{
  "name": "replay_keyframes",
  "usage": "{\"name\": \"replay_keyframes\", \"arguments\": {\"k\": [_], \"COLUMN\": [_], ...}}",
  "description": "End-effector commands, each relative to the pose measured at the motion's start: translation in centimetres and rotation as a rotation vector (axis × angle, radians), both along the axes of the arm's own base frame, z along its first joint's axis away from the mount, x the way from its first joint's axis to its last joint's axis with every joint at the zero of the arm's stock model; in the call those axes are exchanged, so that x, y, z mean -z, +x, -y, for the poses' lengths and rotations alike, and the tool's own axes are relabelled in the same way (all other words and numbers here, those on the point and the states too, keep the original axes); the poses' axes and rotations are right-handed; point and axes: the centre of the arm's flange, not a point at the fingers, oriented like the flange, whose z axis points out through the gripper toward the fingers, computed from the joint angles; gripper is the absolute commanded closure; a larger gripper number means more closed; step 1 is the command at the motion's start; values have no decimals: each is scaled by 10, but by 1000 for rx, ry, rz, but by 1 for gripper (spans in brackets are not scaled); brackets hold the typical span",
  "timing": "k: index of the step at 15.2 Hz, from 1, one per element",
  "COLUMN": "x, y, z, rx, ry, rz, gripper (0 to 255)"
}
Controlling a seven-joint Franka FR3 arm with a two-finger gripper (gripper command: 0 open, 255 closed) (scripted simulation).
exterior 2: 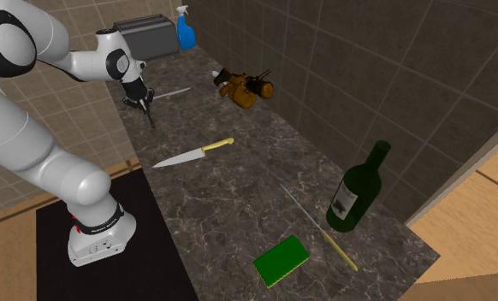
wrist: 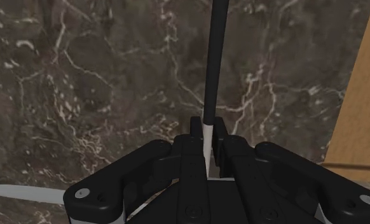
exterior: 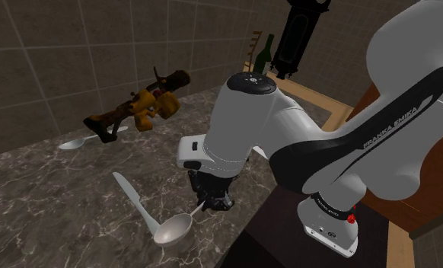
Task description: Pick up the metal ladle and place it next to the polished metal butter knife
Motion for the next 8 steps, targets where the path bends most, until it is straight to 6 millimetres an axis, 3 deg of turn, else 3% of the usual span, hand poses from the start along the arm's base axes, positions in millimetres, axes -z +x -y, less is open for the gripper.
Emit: {"name": "replay_keyframes", "arguments": {"k": [1, 6, 8], "x": [0, 0, -26], "y": [0, 0, -2], "z": [0, 0, 1], "rx": [0, 0, 0], "ry": [0, 0, 0], "rz": [0, 0, 0], "gripper": [0, 0, 0]}}
